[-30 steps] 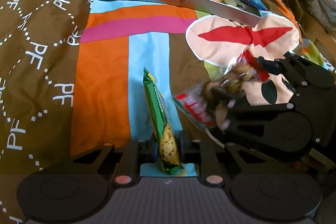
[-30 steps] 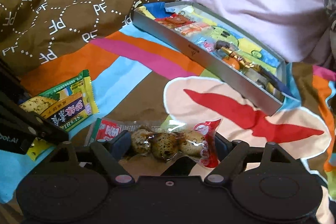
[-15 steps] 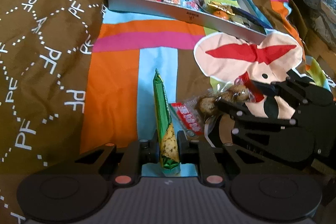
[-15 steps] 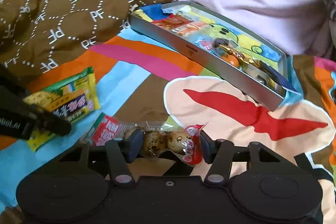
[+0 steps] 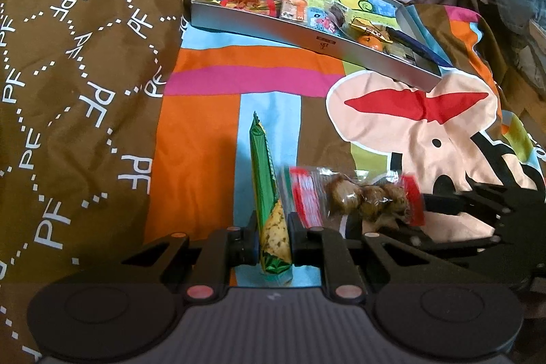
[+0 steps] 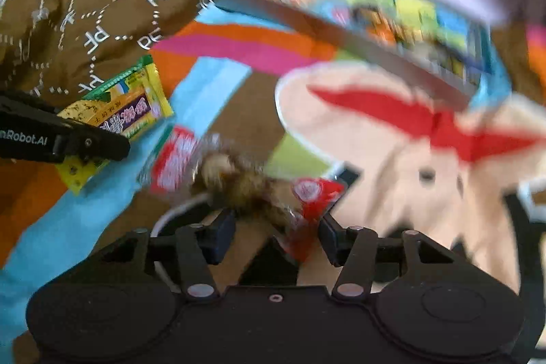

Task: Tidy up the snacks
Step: 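Hold yellow-green packet in left tool while right tool grasps red quail-egg packet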

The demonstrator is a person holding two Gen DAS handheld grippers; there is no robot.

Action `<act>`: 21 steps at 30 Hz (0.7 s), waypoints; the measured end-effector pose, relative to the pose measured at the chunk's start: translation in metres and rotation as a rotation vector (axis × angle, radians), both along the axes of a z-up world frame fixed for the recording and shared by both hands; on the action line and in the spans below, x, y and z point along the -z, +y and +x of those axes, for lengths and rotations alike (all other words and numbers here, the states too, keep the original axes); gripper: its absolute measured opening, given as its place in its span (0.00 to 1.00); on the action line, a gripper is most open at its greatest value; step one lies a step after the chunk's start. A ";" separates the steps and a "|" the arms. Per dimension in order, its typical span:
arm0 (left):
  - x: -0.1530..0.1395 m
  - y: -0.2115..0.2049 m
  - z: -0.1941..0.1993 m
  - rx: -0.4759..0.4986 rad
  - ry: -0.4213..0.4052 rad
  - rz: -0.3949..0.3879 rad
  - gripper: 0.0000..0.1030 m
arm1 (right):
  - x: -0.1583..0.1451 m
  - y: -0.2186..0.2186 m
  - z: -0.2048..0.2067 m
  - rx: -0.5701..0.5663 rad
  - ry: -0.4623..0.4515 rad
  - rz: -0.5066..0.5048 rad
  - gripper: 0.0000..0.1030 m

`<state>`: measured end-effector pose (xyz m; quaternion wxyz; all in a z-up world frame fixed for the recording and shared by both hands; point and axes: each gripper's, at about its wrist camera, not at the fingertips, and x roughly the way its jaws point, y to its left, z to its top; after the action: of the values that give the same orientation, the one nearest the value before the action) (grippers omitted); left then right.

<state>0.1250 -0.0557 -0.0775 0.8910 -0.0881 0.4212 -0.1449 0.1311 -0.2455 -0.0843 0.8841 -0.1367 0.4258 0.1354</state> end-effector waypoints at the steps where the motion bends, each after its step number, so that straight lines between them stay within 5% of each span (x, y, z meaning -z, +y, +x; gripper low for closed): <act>1: 0.000 0.000 0.000 0.001 0.000 0.001 0.16 | -0.003 0.000 -0.003 -0.015 -0.020 -0.008 0.79; 4: 0.001 -0.001 0.000 0.005 -0.002 0.006 0.16 | -0.008 0.012 -0.009 -0.115 -0.119 -0.069 0.91; 7: 0.001 0.001 0.001 0.000 0.002 0.005 0.16 | 0.004 0.025 0.002 -0.210 -0.132 -0.149 0.91; 14: -0.001 0.003 0.003 -0.016 -0.011 -0.007 0.16 | 0.022 0.013 0.040 -0.138 -0.021 0.027 0.61; 21: -0.004 0.005 0.007 -0.032 -0.022 -0.024 0.16 | 0.022 0.034 0.025 -0.151 -0.111 -0.062 0.42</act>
<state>0.1325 -0.0511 -0.0738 0.8966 -0.1040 0.4081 -0.1367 0.1564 -0.2116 -0.1068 0.8889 -0.2031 0.3687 0.1807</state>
